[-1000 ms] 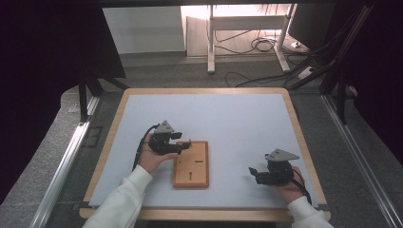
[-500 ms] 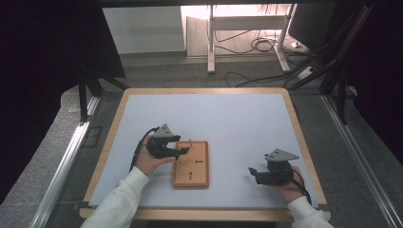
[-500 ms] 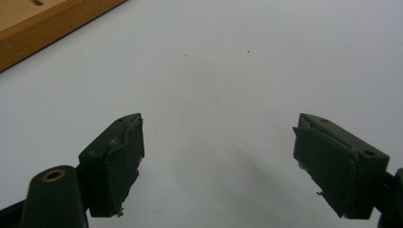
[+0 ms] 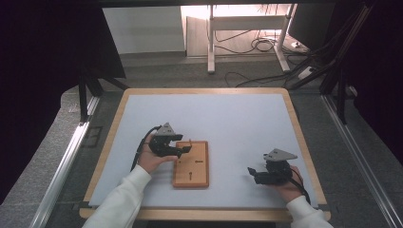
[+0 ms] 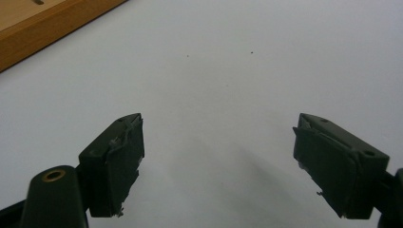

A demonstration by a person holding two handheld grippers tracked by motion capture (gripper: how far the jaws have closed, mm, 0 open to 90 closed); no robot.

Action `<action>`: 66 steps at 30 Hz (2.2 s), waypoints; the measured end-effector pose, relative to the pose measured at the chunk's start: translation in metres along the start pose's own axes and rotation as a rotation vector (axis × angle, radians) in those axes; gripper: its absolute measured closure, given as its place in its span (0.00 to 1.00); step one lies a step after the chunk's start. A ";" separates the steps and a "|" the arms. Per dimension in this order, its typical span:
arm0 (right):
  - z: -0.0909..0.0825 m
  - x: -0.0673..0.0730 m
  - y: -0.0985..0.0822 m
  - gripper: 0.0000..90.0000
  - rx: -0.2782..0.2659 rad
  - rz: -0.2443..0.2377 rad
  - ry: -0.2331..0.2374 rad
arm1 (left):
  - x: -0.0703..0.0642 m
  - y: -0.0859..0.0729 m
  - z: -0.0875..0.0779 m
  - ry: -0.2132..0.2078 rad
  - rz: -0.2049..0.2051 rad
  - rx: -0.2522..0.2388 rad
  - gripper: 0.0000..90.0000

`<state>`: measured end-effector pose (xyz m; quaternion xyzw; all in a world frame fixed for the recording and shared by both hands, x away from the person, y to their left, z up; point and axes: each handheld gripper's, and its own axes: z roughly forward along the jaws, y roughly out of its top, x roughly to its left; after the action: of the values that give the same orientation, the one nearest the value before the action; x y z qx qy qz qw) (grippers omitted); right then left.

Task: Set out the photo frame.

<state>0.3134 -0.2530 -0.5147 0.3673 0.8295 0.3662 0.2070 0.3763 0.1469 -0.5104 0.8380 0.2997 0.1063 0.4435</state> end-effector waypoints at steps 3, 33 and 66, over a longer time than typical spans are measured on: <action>0.000 0.001 0.000 0.20 0.000 -0.002 0.001 | 0.001 0.002 0.002 0.003 0.007 0.003 0.40; 0.001 0.006 0.002 0.20 -0.010 -0.020 0.014 | 0.015 0.005 0.032 -0.080 0.022 0.050 0.93; 0.019 0.106 0.043 0.15 -0.052 -0.348 0.162 | 0.028 0.013 0.034 -0.178 -0.057 0.123 0.91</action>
<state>0.2763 -0.1440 -0.5022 0.1819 0.8848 0.3746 0.2091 0.4193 0.1350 -0.5227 0.8609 0.2886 0.0002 0.4190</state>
